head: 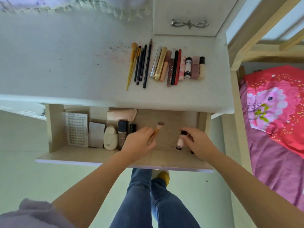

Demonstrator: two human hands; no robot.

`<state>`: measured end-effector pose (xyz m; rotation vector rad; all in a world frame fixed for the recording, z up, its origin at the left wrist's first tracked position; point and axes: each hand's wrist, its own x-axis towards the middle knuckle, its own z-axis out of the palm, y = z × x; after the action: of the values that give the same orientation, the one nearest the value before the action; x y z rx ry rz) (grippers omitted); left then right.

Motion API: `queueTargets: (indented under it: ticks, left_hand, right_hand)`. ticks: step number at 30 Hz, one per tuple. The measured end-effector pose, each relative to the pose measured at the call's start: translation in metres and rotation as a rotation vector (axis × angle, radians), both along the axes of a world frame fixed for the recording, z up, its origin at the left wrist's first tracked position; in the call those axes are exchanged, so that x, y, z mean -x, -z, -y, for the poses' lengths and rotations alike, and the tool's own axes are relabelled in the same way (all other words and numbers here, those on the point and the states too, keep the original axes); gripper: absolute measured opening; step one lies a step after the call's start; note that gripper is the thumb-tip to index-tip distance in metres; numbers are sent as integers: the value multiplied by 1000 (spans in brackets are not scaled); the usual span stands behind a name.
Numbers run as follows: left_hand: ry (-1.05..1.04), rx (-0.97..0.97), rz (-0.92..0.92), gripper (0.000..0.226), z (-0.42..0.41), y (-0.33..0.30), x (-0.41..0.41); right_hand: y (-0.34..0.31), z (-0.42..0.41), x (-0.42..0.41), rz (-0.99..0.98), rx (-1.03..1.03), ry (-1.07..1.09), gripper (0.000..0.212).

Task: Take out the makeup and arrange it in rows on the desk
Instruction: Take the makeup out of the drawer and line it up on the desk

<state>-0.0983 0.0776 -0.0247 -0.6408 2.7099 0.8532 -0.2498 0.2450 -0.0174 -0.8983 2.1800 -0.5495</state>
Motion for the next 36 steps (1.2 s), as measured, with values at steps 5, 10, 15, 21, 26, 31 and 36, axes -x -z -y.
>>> queueTargets:
  ticks: [5,10,15,21,26,31,36]
  left_hand:
    - [-242,15,-344,8,58,-74,19]
    - [-524,149,-433,13,149,-97,74]
    - [-564,99,-134,24,190,-72,112]
    - [-476,125,-26,20,189,-64,125]
    - [-477,174,-9,32,176,-68,111]
    - [-453,19,-341,9,117,-69,48]
    - [-442,-95,-57,19,35,-9,-22]
  right_hand:
    - [-76,39,61,-16,419,349,11]
    - [-94,77,151,-254,321,451,12]
    - [-66,96,189,-270,93,434,22]
    - [-60,107,176,-333,122,375,29]
    - [-75,78,150,-410,206,362,26]
    - [-57,23,58,-245,157,188,18]
    - [10,-3,0,-54,-411,-70,42]
